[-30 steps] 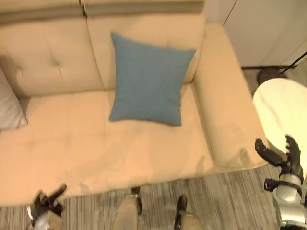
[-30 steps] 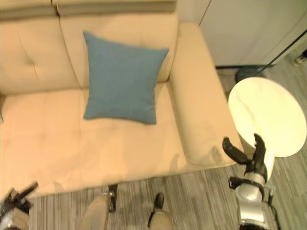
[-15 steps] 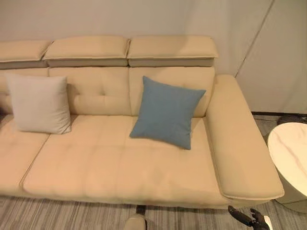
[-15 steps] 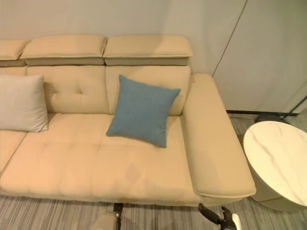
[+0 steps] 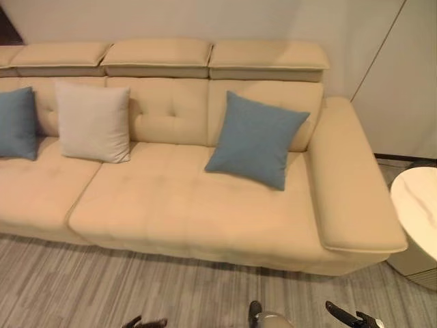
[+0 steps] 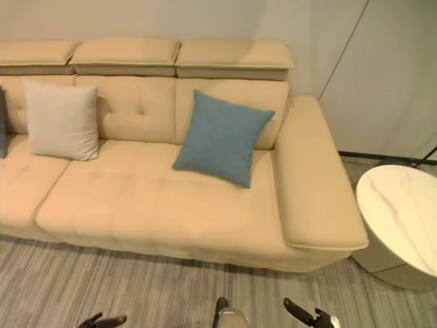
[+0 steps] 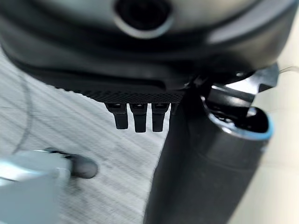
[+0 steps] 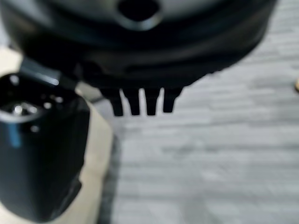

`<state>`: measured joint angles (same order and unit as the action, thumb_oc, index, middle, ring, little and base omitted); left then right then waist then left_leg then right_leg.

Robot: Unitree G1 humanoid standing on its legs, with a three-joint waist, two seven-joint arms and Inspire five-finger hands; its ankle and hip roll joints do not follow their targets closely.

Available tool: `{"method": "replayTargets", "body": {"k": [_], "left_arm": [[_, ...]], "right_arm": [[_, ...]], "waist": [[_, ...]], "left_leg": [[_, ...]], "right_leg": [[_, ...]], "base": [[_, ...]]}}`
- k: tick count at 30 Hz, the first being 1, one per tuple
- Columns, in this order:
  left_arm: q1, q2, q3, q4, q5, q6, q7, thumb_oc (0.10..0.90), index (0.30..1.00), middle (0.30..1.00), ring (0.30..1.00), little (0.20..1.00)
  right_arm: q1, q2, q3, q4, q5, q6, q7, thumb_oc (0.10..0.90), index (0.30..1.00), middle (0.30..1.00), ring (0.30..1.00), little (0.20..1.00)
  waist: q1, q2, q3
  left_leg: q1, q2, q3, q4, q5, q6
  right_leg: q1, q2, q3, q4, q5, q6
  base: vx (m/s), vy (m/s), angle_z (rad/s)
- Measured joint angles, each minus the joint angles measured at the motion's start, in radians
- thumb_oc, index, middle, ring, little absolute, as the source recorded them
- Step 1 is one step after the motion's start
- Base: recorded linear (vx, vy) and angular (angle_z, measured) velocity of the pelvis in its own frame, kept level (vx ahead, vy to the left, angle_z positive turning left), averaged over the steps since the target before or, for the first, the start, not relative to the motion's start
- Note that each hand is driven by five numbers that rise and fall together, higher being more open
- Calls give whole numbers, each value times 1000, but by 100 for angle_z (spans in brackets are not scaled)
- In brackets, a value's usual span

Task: Pick up all the scattered cushions and arrange them neatly on the sofa.

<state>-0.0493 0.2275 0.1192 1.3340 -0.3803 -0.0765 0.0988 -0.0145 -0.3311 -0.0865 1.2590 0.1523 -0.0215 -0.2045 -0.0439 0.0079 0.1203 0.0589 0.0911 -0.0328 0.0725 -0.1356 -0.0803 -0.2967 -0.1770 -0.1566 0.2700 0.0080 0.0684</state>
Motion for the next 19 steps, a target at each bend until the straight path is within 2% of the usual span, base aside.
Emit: {"method": "replayTargets", "body": {"k": [1,2,3,4,5,6,7,8,9,10,11,12,15,19], "left_arm": [[3,7,-2,0,-1,-2,2,800,900,900,900,900],[5,9,-5,0,-1,-2,1,800,900,900,900,900],[7,5,-31,1,-1,-2,1,800,900,900,900,900],[15,4,-31,0,0,-3,3,800,900,900,900,900],[21,5,-30,-2,1,-4,3,800,900,900,900,900],[38,9,-27,-1,1,-4,3,800,900,900,900,900],[59,22,-27,-1,2,-4,3,800,900,900,900,900],[78,31,-27,1,3,-2,3,800,900,900,900,900],[86,34,-26,1,3,-1,4,800,900,900,900,900],[93,42,-22,4,2,3,7,800,900,900,900,900],[93,48,-20,3,3,8,6,800,900,900,900,900],[85,32,-20,3,3,16,5,800,900,900,900,900],[78,26,-23,2,18,15,-5,800,900,900,900,900],[48,26,-24,-3,21,17,-6,800,900,900,900,900]], "right_arm": [[18,19,0,14,13,0,7,800,900,900,900,900],[18,29,-1,23,24,-3,7,800,900,900,900,900],[13,27,-2,26,33,4,9,800,900,900,900,900],[0,31,-4,35,44,5,12,800,900,900,900,900],[6,37,-4,43,56,15,17,800,900,900,900,900],[17,41,-4,56,59,13,21,800,900,900,900,900],[33,47,-1,75,65,17,28,800,900,900,900,900],[40,48,-1,81,66,16,30,800,900,900,900,900],[44,47,-1,87,65,16,29,800,900,900,900,900],[46,48,-1,104,64,16,29,800,900,900,900,900],[50,48,0,112,60,21,29,800,900,900,900,900],[45,33,1,111,52,25,26,800,900,900,900,900],[46,22,24,106,44,22,24,800,900,900,900,900],[43,25,39,105,24,23,25,800,900,900,900,900]], "waist": [[-5,-24,-9],[-5,-29,-9],[5,-6,-5],[12,15,14],[13,32,17],[22,36,15],[35,25,4],[41,24,0],[45,9,-6],[65,-4,-13],[76,-19,-16],[80,2,-14],[78,-6,-33],[80,-19,-67]], "left_leg": [[-31,-33,8,27,-2,23],[-67,-64,17,73,-6,48],[-87,-46,23,78,-5,60],[-103,-35,59,79,24,75],[-95,-25,67,59,31,86],[-108,-23,81,63,33,88],[-105,-20,105,57,34,89],[-97,-19,121,46,42,85],[-94,-18,135,37,49,78],[-90,-16,155,29,68,59],[-91,-19,172,26,71,53],[-92,-1,179,27,81,44],[-79,24,190,18,92,26],[-75,27,195,6,94,22]], "right_leg": [[10,-20,-1,-48,5,14],[20,-25,0,-109,14,25],[19,-27,5,-144,-5,74],[5,-27,-13,-76,-8,42],[-21,-30,-32,48,-26,38],[-12,-32,-51,124,-61,45],[11,-41,-75,221,-107,41],[64,-39,-89,208,-126,43],[97,-33,-98,195,-138,55],[161,-25,-118,120,-175,52],[198,-11,-124,27,-171,32],[214,24,-135,-27,-120,2],[226,54,-134,-66,-106,-11],[215,62,-116,-74,-111,-12]], "base": [[-273,248,-13],[-340,312,-30],[-186,170,-37],[-242,249,-50],[-92,123,-37],[-127,173,-55],[-112,119,-53],[-87,81,-59],[-73,29,-56],[-56,-14,-61],[-74,-40,-66],[-30,-53,-58],[12,-45,-30],[21,-27,-10]]}}
